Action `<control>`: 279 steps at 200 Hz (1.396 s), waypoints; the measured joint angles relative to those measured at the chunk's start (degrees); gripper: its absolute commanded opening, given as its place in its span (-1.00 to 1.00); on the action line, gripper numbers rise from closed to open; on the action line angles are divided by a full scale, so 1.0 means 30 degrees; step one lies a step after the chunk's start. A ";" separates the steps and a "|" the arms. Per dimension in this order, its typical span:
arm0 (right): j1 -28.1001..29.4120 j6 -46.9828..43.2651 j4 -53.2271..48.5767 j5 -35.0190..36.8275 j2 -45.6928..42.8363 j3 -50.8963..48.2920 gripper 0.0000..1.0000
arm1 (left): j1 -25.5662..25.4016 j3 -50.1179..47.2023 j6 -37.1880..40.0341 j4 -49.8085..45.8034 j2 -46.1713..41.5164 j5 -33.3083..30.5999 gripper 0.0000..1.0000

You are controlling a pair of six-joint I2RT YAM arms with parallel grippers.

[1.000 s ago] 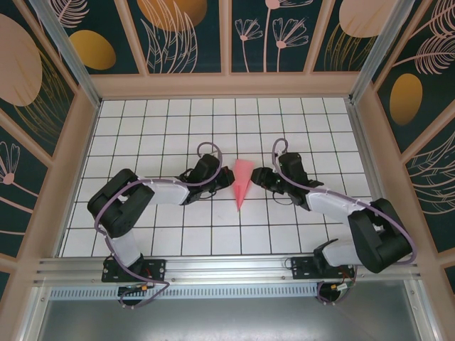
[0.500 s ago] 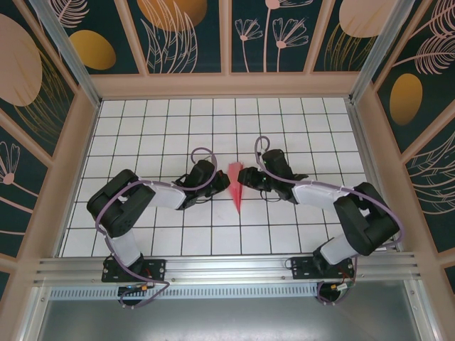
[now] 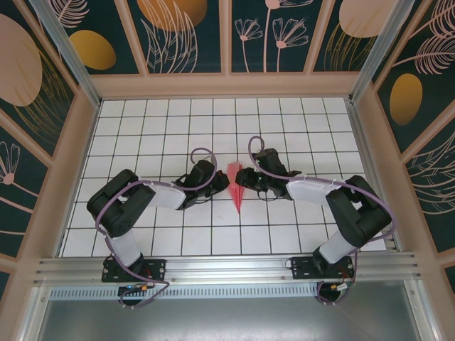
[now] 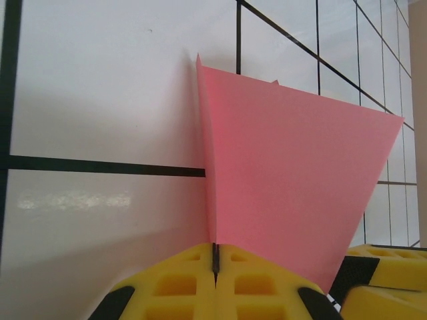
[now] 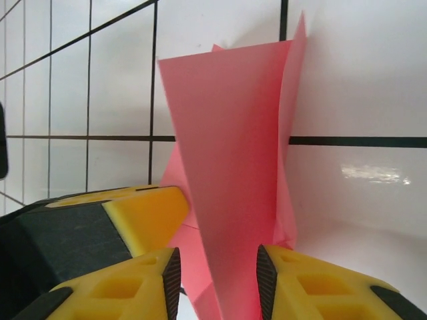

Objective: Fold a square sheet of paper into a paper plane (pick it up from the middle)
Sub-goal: Move the paper plane to the center of the table.

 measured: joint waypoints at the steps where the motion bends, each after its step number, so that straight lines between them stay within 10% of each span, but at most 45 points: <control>1: 0.0000 0.0000 -0.0015 0.0029 0.0000 0.0000 -0.20 | 0.0000 0.0000 0.0000 -0.0007 0.0000 0.0000 -1.00; 279: 0.0954 -0.0160 -0.1741 -0.0299 0.0364 0.0124 0.03 | 0.0066 0.0124 0.0007 -0.0386 0.0233 0.0044 -1.00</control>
